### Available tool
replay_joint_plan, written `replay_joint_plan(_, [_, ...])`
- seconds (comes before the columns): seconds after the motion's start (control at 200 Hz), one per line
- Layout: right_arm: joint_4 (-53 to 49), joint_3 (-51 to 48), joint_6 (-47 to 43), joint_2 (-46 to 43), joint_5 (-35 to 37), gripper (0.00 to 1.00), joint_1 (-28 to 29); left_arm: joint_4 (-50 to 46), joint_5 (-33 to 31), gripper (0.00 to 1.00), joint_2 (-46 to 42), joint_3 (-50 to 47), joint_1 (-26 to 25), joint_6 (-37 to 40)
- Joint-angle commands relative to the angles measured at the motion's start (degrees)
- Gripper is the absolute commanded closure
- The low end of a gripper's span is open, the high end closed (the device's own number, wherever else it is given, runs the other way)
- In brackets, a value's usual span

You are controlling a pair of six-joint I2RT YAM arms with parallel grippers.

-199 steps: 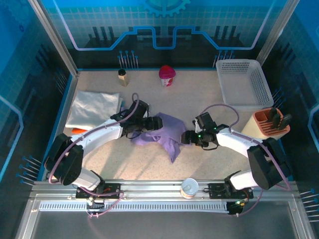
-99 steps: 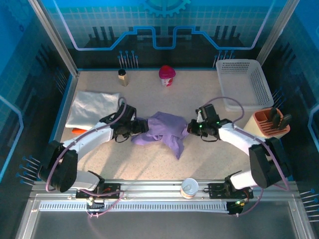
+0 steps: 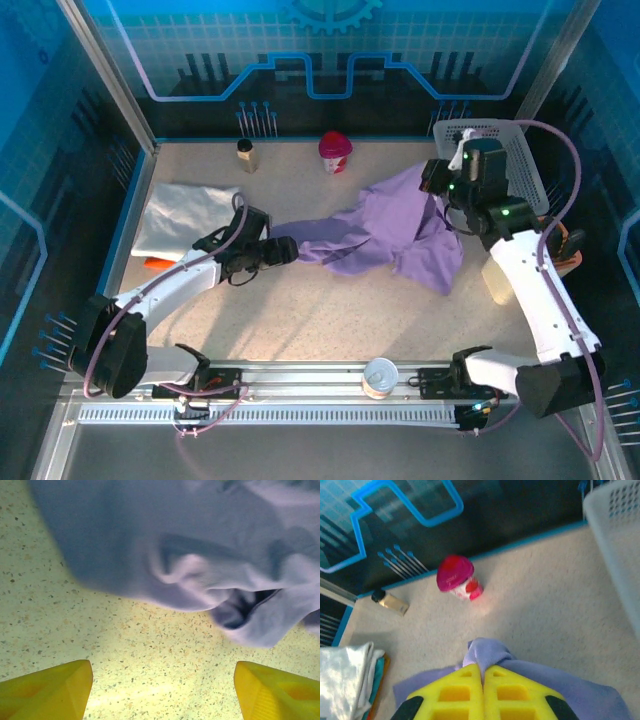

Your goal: Fold and stack the t-shirts

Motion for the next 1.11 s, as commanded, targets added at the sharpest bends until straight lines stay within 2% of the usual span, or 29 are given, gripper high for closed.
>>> replay_joint_plan(0.0, [-3.1, 6.4, -2.0, 0.4, 3.7, 1.0, 1.1, 1.6, 1.7, 0.24, -0.1, 0.4, 0.0, -1.5])
replay_joint_plan(0.065, [-3.1, 9.3, -2.6, 0.8, 5.1, 1.0, 3.8, 1.9, 1.7, 0.24, -0.3, 0.4, 0.1, -1.6])
replay_joint_plan(0.2, [-3.6, 12.9, -2.7, 2.3, 6.4, 1.0, 13.8, 2.6, 3.6, 0.23, -0.9, -0.1, 0.9, -1.8])
replay_joint_plan(0.29, [-4.3, 13.0, -0.5, 4.8, 6.7, 1.0, 20.7, 4.8, 11.0, 0.22, -2.3, -1.7, 5.7, -3.5])
replay_joint_plan(0.345, [-4.2, 12.6, 0.5, 7.1, 6.6, 0.99, 24.6, 4.2, 12.4, 0.22, -4.0, -2.1, 8.5, -3.5])
replay_joint_plan(0.49, [0.0, 9.0, 4.4, 14.5, 8.3, 0.99, 34.0, -3.5, 7.3, 0.22, -8.9, -0.5, 11.6, 0.4])
replay_joint_plan(0.635, [1.7, 12.1, 7.0, 26.6, 4.4, 0.95, 37.2, -8.8, 2.1, 0.21, -12.5, -1.9, 11.9, 0.5])
replay_joint_plan(0.69, [-1.6, 17.0, 4.5, 31.5, 2.1, 0.81, 37.0, -10.0, 0.5, 0.21, -14.2, -3.4, 11.9, -0.1])
replay_joint_plan(0.756, [-7.9, 24.3, 1.0, 36.1, -0.2, 0.51, 35.8, -9.8, 0.4, 0.21, -16.7, -5.8, 11.9, -1.4])
replay_joint_plan(0.806, [-11.5, 28.1, -1.4, 38.1, -1.4, 0.4, 34.8, -9.1, 1.6, 0.22, -18.2, -7.6, 11.9, -2.8])
replay_joint_plan(0.931, [-9.8, 24.8, -5.1, 35.0, 4.2, 0.03, 34.0, -6.4, 5.4, 0.24, -19.3, -11.3, 10.6, -6.8])
replay_joint_plan(0.951, [-9.2, 23.5, -5.4, 34.1, 4.9, 0.0, 33.8, -6.1, 5.4, 0.24, -19.3, -11.7, 10.0, -7.4])
replay_joint_plan(1.101, [-5.3, 12.1, -4.2, 27.4, 5.0, 0.0, 29.9, -3.2, 3.4, 0.24, -17.6, -13.7, 2.9, -10.9])
